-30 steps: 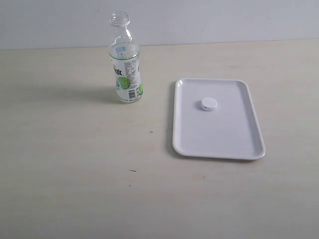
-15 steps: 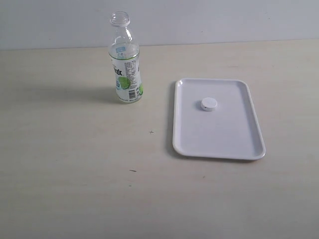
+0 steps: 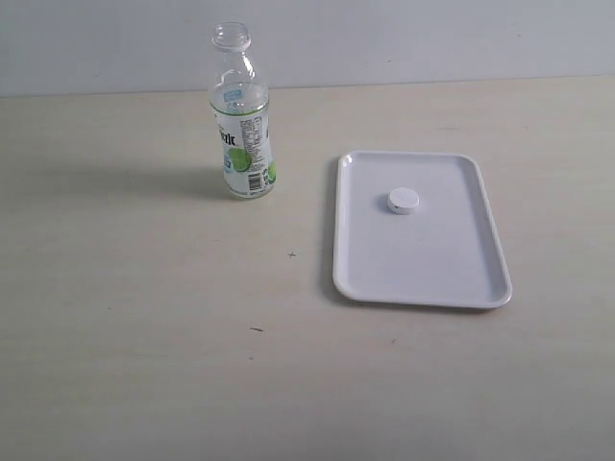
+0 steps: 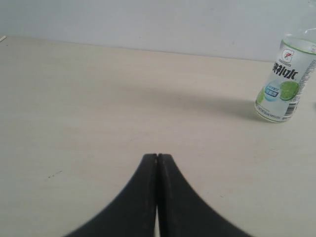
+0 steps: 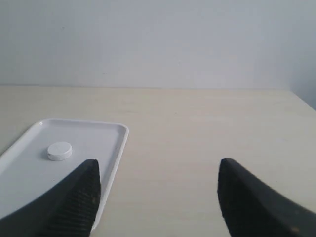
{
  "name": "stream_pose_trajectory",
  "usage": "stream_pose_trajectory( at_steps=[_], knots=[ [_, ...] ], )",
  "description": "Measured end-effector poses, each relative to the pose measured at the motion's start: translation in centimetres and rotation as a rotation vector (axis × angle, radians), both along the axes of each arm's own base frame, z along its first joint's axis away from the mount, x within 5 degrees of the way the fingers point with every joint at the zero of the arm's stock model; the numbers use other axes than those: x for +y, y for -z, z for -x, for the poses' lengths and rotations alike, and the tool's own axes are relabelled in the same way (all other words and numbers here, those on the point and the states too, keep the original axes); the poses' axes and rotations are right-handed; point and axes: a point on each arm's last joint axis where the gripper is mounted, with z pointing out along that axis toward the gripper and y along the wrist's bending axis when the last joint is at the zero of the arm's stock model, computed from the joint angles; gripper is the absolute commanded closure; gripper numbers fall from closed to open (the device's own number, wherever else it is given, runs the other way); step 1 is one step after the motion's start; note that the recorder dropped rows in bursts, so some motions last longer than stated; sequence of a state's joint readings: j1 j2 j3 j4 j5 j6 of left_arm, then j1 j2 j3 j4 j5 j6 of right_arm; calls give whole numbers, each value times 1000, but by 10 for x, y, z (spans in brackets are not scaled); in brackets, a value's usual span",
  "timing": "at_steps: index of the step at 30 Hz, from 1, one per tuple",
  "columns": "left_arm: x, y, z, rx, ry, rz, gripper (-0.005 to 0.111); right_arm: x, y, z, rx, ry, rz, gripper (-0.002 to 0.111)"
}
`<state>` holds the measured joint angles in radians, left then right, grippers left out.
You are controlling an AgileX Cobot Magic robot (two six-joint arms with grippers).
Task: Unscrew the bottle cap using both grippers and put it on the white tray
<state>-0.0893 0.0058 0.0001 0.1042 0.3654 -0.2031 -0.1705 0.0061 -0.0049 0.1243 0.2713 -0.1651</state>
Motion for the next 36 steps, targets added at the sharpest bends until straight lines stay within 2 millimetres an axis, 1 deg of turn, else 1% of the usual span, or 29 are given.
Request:
stream_pose_trajectory(
  at_steps=[36],
  knots=[
    [0, 0, 0, 0, 0, 0, 107, 1, 2, 0, 14, -6, -36, 44]
  ],
)
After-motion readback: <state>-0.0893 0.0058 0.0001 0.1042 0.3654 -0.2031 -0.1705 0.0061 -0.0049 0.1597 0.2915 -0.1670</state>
